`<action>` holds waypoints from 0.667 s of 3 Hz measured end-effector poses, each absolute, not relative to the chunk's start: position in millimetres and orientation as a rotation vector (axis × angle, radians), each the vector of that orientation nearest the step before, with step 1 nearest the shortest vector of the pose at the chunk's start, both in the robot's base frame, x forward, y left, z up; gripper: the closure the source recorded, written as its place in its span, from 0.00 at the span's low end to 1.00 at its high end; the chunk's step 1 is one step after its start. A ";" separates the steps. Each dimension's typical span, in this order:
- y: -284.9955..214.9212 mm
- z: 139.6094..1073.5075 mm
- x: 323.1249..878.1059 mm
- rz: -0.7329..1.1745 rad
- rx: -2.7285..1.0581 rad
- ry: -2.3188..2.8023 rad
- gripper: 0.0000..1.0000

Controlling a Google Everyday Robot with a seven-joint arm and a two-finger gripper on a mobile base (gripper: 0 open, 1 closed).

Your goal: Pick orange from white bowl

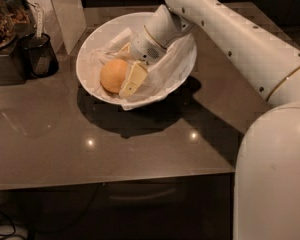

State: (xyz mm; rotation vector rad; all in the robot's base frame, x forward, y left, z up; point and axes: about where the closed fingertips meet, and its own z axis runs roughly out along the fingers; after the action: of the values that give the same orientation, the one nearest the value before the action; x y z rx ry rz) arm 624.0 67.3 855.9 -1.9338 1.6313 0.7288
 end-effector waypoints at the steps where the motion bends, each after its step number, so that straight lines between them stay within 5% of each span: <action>1: 62.9 847.2 622.0 0.755 -1.929 1.653 0.35; 2: 60.1 839.8 621.0 0.774 -1.925 1.669 0.58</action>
Offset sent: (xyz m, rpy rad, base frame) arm -0.0077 -0.0275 -0.0541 -0.0124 0.1314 -0.0298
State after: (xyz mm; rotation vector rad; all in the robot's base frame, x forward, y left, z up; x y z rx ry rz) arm 621.0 60.1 839.8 -1.9254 1.6688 0.7741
